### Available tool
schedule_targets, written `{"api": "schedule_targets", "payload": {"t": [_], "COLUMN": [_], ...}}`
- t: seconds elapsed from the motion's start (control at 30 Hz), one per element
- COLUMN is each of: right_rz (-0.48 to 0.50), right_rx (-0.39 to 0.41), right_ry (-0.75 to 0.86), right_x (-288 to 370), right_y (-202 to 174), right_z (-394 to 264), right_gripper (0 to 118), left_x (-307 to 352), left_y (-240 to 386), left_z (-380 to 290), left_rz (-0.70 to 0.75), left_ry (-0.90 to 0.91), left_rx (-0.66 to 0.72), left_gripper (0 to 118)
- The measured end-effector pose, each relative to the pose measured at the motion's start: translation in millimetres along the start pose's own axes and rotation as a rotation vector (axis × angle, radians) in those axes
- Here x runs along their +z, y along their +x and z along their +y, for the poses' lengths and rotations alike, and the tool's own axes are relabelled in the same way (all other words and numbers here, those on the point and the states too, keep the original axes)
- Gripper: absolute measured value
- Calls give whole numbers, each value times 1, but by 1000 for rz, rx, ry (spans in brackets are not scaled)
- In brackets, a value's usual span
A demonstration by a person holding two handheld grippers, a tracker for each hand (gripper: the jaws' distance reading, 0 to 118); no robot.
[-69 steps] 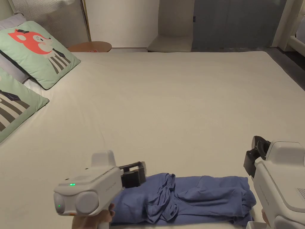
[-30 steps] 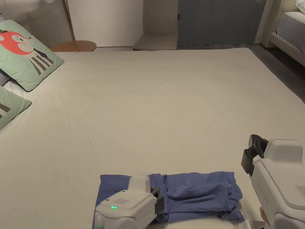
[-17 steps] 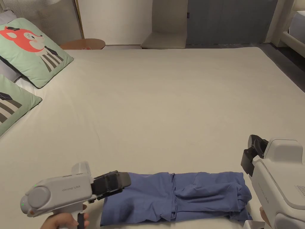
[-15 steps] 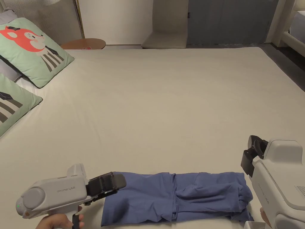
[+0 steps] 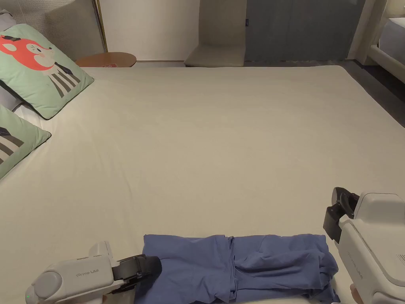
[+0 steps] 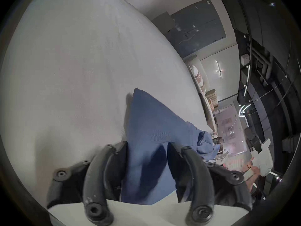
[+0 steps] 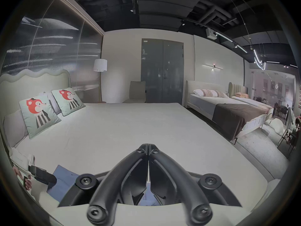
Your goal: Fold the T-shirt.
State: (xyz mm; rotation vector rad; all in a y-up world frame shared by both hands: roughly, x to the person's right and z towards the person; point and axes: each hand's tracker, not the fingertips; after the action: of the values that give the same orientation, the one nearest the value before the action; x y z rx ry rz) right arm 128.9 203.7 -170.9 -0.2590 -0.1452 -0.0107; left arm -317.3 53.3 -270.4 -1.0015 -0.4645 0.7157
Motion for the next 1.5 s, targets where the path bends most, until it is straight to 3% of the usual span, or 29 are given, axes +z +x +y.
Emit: {"api": "schedule_targets", "payload": {"t": [0.07,0.13,0.23,0.77,0.97,1.2,1.5], "right_rz": [0,2,11,58,64,65,36], "right_rx": [-3,-4,-2,-2,-4,-16,-23], "right_ry": [-2,-1,1,17,16,17,19], "right_x": [0,1,-1,-2,2,6,12], "right_y": [0,-2,-4,-14,-14,-5,13], "right_z": [0,1,1,3,3,1,0], "right_gripper": [1,1,1,1,1,1,1], "left_x": [1,5,15,102,79,17,-75], "left_y": [-7,-8,-1,-1,61,162,221], "left_z": [7,7,4,35,31,9,-21], "left_rz": [8,15,19,265,222,188,131], "left_ry": [4,14,30,143,129,21,-78], "left_rx": [-6,5,-33,-152,-175,-335,-386], "left_gripper": [36,13,10,10,10,10,10]}}
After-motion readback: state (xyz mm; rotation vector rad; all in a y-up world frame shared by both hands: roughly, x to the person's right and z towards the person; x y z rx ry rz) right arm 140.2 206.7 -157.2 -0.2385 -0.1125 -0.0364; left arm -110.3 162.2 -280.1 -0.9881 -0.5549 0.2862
